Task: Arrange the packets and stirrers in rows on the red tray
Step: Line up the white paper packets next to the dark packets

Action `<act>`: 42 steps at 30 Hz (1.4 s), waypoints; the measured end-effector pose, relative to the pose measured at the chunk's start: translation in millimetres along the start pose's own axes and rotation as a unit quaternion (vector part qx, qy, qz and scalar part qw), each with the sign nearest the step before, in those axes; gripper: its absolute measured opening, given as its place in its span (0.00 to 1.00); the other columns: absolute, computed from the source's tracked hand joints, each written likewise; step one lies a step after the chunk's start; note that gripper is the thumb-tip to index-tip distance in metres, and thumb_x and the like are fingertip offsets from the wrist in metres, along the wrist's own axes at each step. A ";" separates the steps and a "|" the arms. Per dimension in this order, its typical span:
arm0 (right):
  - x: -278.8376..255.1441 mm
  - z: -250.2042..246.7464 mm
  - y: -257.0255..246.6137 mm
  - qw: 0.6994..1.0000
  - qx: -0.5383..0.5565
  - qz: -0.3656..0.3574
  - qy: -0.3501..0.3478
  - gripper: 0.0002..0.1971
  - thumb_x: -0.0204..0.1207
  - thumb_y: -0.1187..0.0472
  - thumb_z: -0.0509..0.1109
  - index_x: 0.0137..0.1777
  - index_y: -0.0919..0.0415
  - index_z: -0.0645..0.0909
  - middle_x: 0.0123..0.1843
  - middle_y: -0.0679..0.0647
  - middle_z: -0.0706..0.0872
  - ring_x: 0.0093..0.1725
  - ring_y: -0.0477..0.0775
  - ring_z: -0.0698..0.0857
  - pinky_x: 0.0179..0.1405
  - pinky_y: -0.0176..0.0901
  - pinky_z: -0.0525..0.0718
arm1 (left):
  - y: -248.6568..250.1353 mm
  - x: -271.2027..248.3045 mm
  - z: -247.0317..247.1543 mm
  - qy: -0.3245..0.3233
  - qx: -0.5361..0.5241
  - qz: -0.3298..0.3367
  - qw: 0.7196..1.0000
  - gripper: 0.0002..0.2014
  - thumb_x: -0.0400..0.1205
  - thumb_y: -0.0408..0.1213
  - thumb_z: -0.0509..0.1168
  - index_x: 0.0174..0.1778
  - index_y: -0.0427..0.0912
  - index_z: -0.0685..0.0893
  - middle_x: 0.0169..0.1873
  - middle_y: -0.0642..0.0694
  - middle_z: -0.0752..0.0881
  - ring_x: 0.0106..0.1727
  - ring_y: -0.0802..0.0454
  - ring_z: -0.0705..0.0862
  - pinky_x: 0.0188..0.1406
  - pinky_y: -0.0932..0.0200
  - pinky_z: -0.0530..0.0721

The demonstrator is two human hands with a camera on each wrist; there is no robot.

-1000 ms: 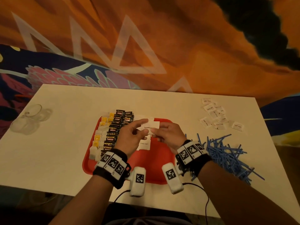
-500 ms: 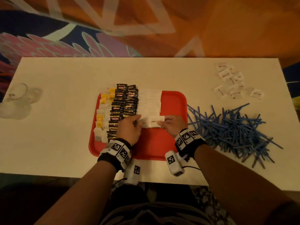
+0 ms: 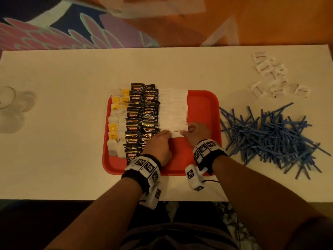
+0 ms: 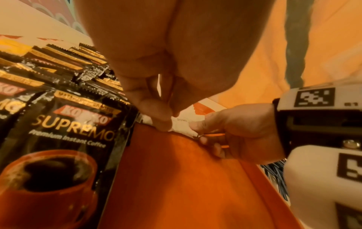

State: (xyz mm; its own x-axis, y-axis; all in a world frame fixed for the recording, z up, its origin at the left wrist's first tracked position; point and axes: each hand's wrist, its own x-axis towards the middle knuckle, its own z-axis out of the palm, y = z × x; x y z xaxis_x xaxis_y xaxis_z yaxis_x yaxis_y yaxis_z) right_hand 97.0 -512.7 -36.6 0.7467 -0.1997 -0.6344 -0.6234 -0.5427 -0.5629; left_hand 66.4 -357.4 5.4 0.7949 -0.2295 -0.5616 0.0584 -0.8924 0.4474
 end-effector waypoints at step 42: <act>-55.2 -79.6 59.7 0.989 -0.028 -0.115 0.087 0.16 0.80 0.59 0.65 0.66 0.47 0.72 0.48 0.48 0.85 0.43 0.49 0.84 0.45 0.47 0.84 | 64.7 27.8 -14.8 0.092 -0.099 0.094 0.986 0.10 0.85 0.36 0.63 0.59 0.48 0.86 0.44 0.54 0.86 0.38 0.51 0.86 0.41 0.56 0.85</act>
State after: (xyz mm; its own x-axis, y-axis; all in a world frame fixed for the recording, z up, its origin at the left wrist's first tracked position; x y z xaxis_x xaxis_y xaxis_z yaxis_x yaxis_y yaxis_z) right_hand 37.1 -599.1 7.0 0.8994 -0.2006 -0.3884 -0.4214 -0.6341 -0.6484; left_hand 101.2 -415.8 29.1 0.8978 -0.2939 -0.3281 0.0015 -0.7429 0.6694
